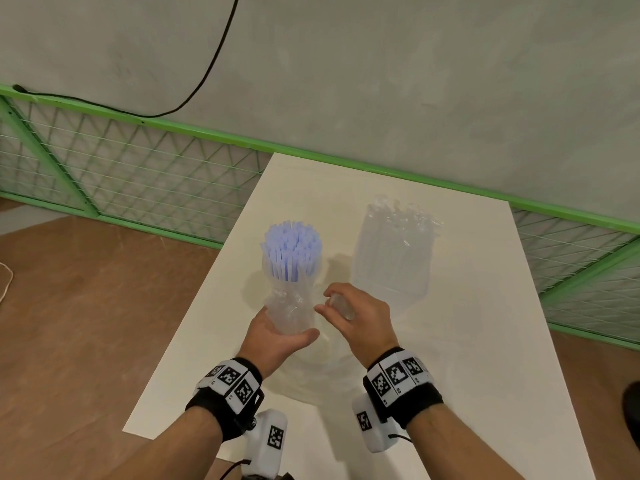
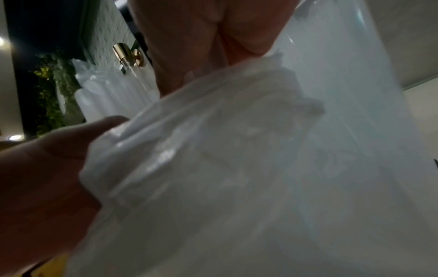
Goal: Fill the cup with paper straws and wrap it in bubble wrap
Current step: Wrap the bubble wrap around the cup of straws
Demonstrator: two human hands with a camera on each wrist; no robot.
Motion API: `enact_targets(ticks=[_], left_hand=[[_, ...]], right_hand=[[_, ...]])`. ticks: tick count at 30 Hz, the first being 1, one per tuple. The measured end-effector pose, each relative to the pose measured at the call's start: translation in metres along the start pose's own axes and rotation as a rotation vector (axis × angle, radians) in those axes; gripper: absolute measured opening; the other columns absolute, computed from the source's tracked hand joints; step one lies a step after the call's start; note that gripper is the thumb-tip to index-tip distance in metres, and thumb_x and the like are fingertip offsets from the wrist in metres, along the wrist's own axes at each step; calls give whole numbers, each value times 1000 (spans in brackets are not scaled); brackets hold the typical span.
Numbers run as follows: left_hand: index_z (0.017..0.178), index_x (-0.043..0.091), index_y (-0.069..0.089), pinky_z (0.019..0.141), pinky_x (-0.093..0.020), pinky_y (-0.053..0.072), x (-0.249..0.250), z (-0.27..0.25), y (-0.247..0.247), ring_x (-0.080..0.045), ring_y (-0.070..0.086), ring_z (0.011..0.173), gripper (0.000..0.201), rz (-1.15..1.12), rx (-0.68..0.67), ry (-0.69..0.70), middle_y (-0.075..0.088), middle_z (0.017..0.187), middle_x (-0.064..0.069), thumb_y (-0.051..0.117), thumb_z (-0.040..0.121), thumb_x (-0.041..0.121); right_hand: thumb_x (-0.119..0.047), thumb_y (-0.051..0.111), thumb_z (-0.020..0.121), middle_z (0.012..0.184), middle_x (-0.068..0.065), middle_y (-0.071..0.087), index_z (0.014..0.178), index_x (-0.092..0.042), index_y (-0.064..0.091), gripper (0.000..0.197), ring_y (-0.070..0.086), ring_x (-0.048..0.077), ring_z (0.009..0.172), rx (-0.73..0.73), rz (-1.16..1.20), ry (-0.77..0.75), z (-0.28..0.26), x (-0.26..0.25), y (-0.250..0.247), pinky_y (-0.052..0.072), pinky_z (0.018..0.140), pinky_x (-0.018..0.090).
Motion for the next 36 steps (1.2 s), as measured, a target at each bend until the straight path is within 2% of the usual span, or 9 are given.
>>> enact_targets(ticks=[3, 8, 13, 16, 20, 24, 28, 32, 36], left_hand=[[107, 15, 66, 75, -21, 51, -1, 0, -1, -8, 72, 87, 52, -26, 10, -19, 76, 94, 2, 90, 62, 11], [109, 16, 65, 76, -20, 51, -2, 2, -1, -8, 72, 89, 62, -52, 1, -14, 76, 96, 2, 90, 53, 22], [113, 18, 65, 81, -24, 51, -3, 3, -3, -10, 72, 92, 72, -53, -10, -19, 76, 98, 3, 87, 46, 33], [112, 18, 66, 80, -22, 51, -2, 1, -3, -7, 71, 91, 59, -31, -9, -25, 76, 97, 5, 91, 58, 18], [111, 18, 66, 79, -21, 50, -1, 1, -4, -7, 71, 91, 50, -24, -14, -28, 76, 97, 5, 88, 67, 8], [113, 17, 65, 81, -22, 51, -2, 2, -3, -8, 72, 92, 57, -20, -10, -17, 76, 98, 3, 89, 61, 15], [114, 17, 65, 83, -24, 51, -4, 2, -4, -8, 72, 92, 60, -26, 1, -29, 76, 99, 3, 88, 59, 19], [116, 17, 64, 85, -26, 52, -5, 3, -4, -8, 72, 93, 59, -24, -2, -36, 76, 100, 2, 89, 63, 15], [117, 20, 64, 85, -25, 52, -4, 3, -3, -7, 71, 94, 65, -30, -7, -35, 76, 101, 4, 87, 57, 24]], right_hand=[[-27, 80, 80, 80, -17, 66, 95, -26, 66, 21, 63, 3, 77, 91, 66, 33, 10, -5, -16, 50, 76, 19], [-24, 84, 76, 71, -11, 68, 92, -17, 68, 24, 58, -2, 61, 299, 124, -75, 34, -36, -60, 48, 65, 15], [-18, 86, 74, 70, 7, 69, 87, -12, 63, 27, 71, 30, 63, 549, 349, -163, 63, -72, -130, 56, 59, 48], [-10, 83, 77, 69, 6, 66, 89, -9, 57, 28, 71, 31, 61, 632, 442, -247, 83, -86, -185, 57, 58, 44], [-14, 80, 82, 82, 14, 63, 91, -13, 56, 26, 72, 29, 65, 528, 362, -216, 105, -67, -203, 59, 60, 43], [-23, 79, 83, 87, 10, 65, 92, -20, 60, 21, 73, 26, 70, 322, 250, -117, 116, -27, -184, 60, 66, 46], [-32, 74, 85, 87, -10, 67, 98, -18, 64, 22, 62, 6, 79, 173, -179, -148, 114, -1, -160, 45, 77, 12], [-39, 65, 89, 117, -4, 69, 116, -20, 66, 33, 63, 19, 109, -29, -441, -229, 99, 28, -132, 45, 95, 28], [-48, 35, 102, 154, -12, 37, 148, -32, 35, 49, 26, 18, 146, -329, -609, -196, 83, 49, -109, 26, 113, 38]])
Point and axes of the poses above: each hand's wrist, its own z-axis towards the middle knuckle, its own y-axis out of the palm, x = y × z, the point moved 4 cm from there along z, towards the middle knuckle
